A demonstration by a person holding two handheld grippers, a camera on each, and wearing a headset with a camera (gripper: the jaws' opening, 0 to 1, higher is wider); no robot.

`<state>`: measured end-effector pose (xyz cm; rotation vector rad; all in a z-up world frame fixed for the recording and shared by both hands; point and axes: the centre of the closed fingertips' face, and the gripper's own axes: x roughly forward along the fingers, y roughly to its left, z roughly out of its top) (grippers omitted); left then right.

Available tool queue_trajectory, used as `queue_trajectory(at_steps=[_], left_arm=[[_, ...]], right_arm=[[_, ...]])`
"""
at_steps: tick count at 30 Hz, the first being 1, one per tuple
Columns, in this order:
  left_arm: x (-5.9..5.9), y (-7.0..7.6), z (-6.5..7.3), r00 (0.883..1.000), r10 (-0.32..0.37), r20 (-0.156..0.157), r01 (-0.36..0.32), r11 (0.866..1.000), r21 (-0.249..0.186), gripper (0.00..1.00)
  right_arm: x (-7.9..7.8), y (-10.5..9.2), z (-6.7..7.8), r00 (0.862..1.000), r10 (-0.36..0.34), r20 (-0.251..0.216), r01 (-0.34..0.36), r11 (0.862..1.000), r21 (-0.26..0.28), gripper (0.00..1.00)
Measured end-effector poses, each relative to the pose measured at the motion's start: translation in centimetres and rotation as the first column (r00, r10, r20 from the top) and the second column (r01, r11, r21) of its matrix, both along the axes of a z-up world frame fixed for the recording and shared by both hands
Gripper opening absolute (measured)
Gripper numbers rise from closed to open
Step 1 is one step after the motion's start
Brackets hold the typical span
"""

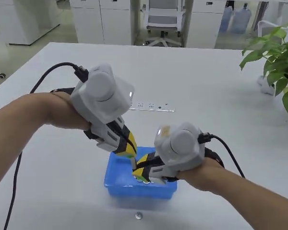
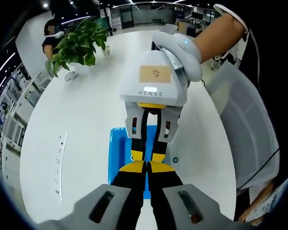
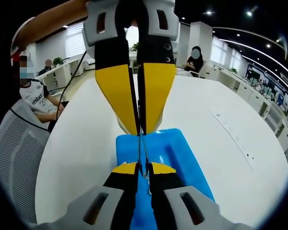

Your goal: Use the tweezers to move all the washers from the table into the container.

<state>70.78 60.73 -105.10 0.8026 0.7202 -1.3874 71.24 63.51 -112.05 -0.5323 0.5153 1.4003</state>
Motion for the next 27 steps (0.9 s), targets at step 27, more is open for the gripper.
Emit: queue_trajectory(at_steps=[27], left_arm=[[0.8,0.9,-2.6,0.999,0.017,-0.038,-0.017,1.000,0.008,0.05]], right_arm=[[0.5,0.6,-2.5,0.999,0.017,-0.047,-0.018,1.000,-0.016,0.10]])
